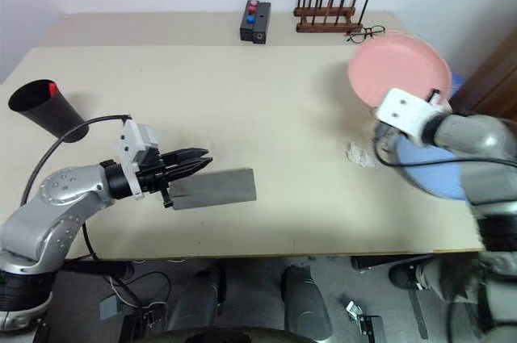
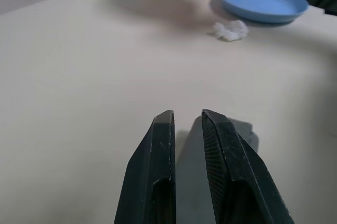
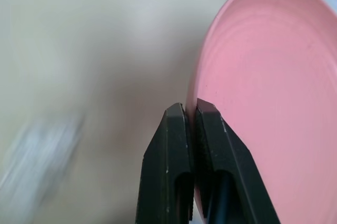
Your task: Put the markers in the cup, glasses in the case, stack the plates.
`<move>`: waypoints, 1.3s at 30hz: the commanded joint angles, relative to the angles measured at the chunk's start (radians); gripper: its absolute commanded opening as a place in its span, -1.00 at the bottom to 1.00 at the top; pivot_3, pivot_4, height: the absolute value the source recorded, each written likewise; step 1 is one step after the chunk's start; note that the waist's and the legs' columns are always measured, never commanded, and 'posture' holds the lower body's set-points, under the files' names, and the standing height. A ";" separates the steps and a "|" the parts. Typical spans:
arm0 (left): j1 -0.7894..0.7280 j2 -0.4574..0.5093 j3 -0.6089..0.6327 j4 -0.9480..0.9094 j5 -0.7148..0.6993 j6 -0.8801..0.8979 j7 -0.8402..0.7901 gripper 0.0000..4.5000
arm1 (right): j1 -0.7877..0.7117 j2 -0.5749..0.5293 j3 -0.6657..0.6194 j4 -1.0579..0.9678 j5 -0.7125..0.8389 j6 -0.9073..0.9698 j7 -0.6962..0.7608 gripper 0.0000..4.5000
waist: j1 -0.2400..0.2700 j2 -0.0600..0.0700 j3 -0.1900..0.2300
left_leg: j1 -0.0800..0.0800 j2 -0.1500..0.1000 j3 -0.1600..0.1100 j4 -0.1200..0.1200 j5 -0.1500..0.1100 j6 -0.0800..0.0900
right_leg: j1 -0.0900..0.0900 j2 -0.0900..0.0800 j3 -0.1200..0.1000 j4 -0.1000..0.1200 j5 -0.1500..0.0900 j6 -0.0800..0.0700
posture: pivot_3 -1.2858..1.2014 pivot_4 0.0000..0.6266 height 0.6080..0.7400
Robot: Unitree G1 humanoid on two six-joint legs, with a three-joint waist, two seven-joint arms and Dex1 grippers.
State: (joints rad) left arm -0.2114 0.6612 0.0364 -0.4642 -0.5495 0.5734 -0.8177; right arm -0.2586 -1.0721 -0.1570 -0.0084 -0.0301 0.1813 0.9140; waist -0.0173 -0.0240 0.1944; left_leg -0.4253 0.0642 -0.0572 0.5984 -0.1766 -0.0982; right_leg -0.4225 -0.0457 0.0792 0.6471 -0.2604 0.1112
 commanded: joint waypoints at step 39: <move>-0.004 -0.032 -0.048 -0.031 0.044 -0.048 0.006 -0.65 | -0.022 0.196 0.116 0.015 0.065 0.135 -0.061 -0.99 | -0.025 0.002 -0.001 | -0.001 -0.001 0.000 0.005 -0.001 0.001 | 0.002 0.000 0.001 0.001 0.000 0.000 | 0.03 -0.52 1.00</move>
State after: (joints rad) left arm -0.2080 0.6231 -0.0238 -0.4547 -0.4918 0.5222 -0.8151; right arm -0.2658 -0.8733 -0.0136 0.0409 0.0243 0.3334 0.8621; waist -0.0424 -0.0222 0.1935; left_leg -0.4260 0.0636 -0.0569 0.6038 -0.1772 -0.0973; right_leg -0.4203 -0.0460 0.0801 0.6481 -0.2600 0.1113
